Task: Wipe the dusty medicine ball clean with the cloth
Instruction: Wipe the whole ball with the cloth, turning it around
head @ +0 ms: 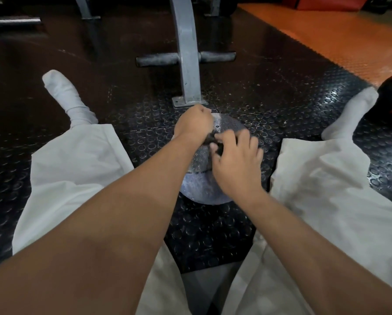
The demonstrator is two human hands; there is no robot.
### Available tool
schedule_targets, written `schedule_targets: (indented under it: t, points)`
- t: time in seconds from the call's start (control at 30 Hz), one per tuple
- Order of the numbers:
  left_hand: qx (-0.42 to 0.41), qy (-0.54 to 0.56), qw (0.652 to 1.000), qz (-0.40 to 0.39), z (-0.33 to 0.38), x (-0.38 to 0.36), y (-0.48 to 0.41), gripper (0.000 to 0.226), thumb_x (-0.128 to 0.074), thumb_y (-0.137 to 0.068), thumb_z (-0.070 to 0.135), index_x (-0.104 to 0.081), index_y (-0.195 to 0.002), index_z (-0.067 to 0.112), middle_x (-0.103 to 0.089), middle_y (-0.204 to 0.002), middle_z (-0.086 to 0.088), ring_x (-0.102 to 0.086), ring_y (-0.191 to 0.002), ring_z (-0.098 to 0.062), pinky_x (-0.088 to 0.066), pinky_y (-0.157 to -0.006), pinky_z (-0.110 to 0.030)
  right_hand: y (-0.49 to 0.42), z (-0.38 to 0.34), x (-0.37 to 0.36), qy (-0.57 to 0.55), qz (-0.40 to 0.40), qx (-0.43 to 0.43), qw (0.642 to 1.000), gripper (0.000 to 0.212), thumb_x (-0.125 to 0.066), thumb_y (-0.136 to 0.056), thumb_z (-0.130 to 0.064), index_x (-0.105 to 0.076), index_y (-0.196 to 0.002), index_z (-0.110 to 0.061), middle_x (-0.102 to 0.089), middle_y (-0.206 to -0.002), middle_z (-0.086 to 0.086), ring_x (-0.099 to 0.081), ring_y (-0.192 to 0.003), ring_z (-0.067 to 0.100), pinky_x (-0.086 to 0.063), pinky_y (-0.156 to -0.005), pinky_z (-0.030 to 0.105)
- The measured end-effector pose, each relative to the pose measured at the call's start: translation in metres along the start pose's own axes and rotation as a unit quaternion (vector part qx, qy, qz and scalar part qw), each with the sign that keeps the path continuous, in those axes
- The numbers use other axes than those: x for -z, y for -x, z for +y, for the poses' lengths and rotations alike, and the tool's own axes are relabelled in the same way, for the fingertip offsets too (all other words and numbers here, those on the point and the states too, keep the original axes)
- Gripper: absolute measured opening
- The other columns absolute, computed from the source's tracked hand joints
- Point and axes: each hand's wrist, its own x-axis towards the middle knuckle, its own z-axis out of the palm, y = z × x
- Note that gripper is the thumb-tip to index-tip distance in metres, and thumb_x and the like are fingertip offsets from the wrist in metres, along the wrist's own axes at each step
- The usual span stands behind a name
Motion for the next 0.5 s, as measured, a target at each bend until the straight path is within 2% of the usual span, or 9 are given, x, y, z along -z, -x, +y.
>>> schedule_targets:
  t: [0.1,0.17,0.27,0.37,0.43,0.5]
  points:
    - [-0.005,-0.007,1.000,0.016,-0.002,-0.002,0.002,0.034,-0.035,-0.101,0.027,-0.064,-0.117,0.021,-0.067,-0.116,-0.003,-0.060,-0.104,-0.024,-0.045,-0.086,-0.033,-0.044,0.002,0.002,-0.002,-0.072,-0.054,0.996,0.030,-0.043,-0.098,-0.037,-0.053,-0.118,-0.016,-0.047,-0.122,0.011,-0.042,-0.113,0.032,-0.033,-0.092,0.045]
    - [-0.006,-0.007,1.000,0.027,-0.002,-0.002,0.003,0.035,-0.035,-0.101,0.027,-0.065,-0.117,0.022,-0.066,-0.117,-0.001,-0.060,-0.104,-0.022,-0.043,-0.083,-0.032,-0.061,0.002,0.001,0.006,-0.084,-0.065,0.994,0.035,-0.041,-0.099,-0.041,-0.053,-0.120,-0.016,-0.047,-0.126,0.011,-0.042,-0.117,0.032,-0.033,-0.095,0.046]
    - [0.004,0.012,1.000,0.027,-0.001,0.000,0.001,0.033,-0.036,-0.100,0.025,-0.066,-0.113,0.021,-0.068,-0.112,-0.003,-0.061,-0.098,-0.022,-0.047,-0.084,-0.034,-0.048,0.002,-0.004,0.021,-0.048,-0.015,0.998,0.031,-0.046,-0.096,-0.037,-0.056,-0.114,-0.014,-0.051,-0.116,0.012,-0.047,-0.107,0.034,-0.037,-0.086,0.045]
    - [0.003,0.029,1.000,0.013,-0.001,0.004,0.001,0.034,-0.037,-0.098,0.019,-0.067,-0.114,0.021,-0.068,-0.115,-0.004,-0.061,-0.101,-0.026,-0.048,-0.089,-0.036,-0.005,0.003,-0.006,0.014,0.015,0.042,0.999,0.030,-0.047,-0.090,-0.036,-0.059,-0.102,-0.011,-0.054,-0.095,0.013,-0.052,-0.083,0.032,-0.041,-0.068,0.040]
    - [-0.001,0.029,1.000,-0.003,-0.001,0.005,0.002,0.037,-0.036,-0.097,0.017,-0.067,-0.117,0.021,-0.069,-0.116,-0.007,-0.062,-0.105,-0.034,-0.049,-0.086,-0.038,0.023,0.006,-0.006,0.007,0.009,0.073,0.997,0.033,-0.046,-0.088,-0.040,-0.058,-0.104,-0.014,-0.053,-0.091,0.010,-0.050,-0.077,0.029,-0.041,-0.063,0.037]
    - [-0.016,0.032,0.999,-0.019,-0.003,0.004,0.001,0.036,-0.034,-0.098,0.019,-0.066,-0.115,0.020,-0.070,-0.111,-0.009,-0.064,-0.097,-0.036,-0.050,-0.076,-0.038,0.033,0.013,-0.004,-0.012,-0.004,0.108,0.994,0.034,-0.045,-0.088,-0.043,-0.059,-0.104,-0.017,-0.053,-0.091,0.007,-0.049,-0.077,0.027,-0.039,-0.064,0.035]
